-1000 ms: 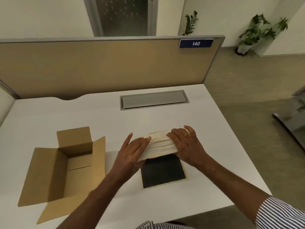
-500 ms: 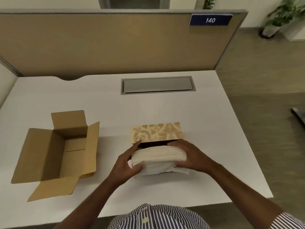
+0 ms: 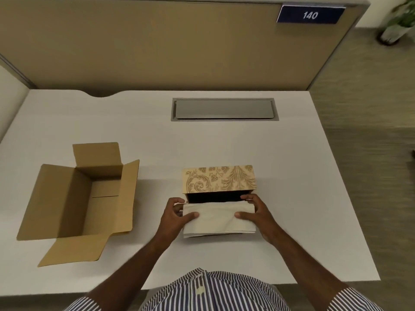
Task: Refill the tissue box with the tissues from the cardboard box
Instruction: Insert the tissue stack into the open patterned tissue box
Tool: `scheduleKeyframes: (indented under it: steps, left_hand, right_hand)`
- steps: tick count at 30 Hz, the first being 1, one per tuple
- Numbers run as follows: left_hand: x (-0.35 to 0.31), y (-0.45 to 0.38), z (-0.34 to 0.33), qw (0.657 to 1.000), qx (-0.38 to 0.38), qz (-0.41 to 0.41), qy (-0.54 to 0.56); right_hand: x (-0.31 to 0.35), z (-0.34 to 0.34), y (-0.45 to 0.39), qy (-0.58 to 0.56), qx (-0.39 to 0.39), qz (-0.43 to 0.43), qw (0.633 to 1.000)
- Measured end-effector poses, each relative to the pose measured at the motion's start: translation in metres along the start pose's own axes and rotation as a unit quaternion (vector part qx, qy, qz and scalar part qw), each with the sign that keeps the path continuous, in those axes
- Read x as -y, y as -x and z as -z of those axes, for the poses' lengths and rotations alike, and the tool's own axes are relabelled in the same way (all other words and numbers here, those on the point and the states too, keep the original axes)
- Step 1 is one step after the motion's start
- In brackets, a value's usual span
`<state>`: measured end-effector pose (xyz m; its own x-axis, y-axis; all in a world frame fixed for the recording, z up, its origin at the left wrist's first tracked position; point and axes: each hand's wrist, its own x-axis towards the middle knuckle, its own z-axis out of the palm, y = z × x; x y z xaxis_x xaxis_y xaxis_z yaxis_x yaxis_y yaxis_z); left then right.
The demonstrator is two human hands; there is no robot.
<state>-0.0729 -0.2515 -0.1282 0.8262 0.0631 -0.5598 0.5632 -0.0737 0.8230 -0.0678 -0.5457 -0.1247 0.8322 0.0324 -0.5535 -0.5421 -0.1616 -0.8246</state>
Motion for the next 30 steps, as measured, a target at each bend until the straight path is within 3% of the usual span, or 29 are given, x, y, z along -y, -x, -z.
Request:
scheduleKeyframes:
  steps: [9, 14, 17, 19, 24, 30]
  left_hand:
    - [0.007, -0.021, -0.013, 0.998, -0.058, 0.034, -0.009]
    - [0.012, -0.021, -0.017, 0.995, -0.071, 0.019, -0.072]
    - [0.011, -0.016, -0.020, 0.985, -0.096, -0.032, -0.138]
    - [0.012, -0.014, -0.020, 0.966, -0.120, -0.085, -0.213]
    - [0.011, -0.011, -0.016, 0.868, -0.136, -0.148, -0.453]
    - [0.011, -0.010, -0.014, 0.850, -0.121, -0.144, -0.492]
  right_hand:
    - [-0.006, -0.016, -0.013, -0.085, -0.094, -0.039, 0.991]
    - [-0.014, -0.018, -0.013, -0.029, -0.130, -0.021, 0.991]
    - [-0.015, -0.024, -0.012, 0.048, -0.161, -0.013, 0.986]
    - [-0.016, -0.029, -0.008, 0.110, -0.195, 0.005, 0.975]
    - [-0.024, -0.035, 0.002, 0.284, -0.216, 0.038, 0.933]
    - [-0.032, -0.033, 0.003, 0.371, -0.214, 0.045, 0.903]
